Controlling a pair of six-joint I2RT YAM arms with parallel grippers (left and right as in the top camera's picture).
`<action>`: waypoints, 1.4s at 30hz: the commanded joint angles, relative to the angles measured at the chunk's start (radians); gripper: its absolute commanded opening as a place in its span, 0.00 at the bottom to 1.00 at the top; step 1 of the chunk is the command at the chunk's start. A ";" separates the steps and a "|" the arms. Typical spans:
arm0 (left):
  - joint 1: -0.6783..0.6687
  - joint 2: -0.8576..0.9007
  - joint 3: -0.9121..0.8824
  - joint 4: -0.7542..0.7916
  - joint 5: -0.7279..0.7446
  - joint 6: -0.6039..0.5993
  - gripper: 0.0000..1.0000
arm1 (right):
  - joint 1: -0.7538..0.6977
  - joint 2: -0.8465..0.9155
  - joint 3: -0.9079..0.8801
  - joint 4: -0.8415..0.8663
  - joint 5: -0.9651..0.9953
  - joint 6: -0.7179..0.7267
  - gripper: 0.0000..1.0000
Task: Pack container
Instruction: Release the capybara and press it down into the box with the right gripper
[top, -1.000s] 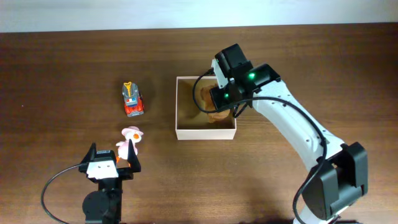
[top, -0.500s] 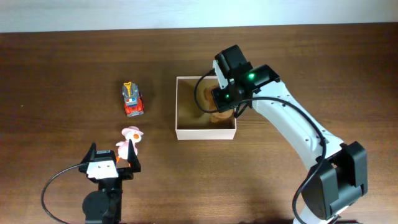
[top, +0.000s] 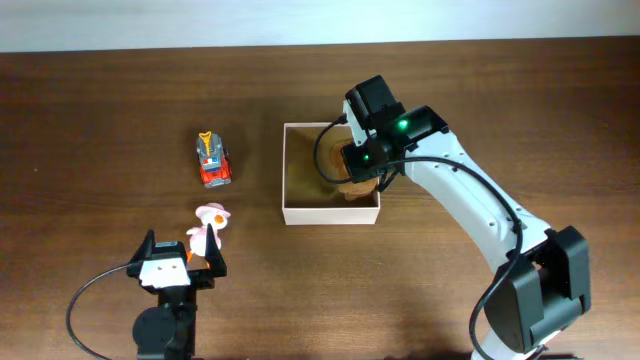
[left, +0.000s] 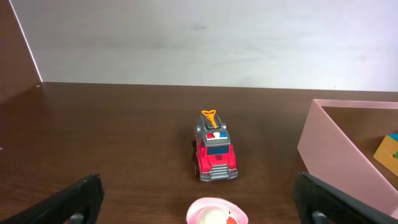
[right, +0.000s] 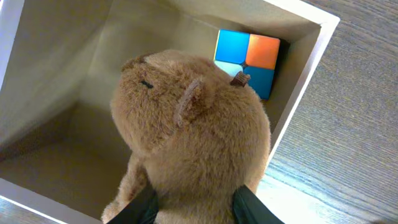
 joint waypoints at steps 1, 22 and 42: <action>0.006 -0.008 -0.007 0.003 0.010 0.015 0.99 | 0.001 0.007 -0.006 -0.002 0.008 0.008 0.33; 0.006 -0.008 -0.007 0.003 0.010 0.015 0.99 | 0.001 0.007 -0.006 -0.085 -0.065 0.008 0.32; 0.006 -0.008 -0.007 0.003 0.010 0.015 0.99 | 0.001 0.007 -0.006 -0.114 -0.078 0.008 0.62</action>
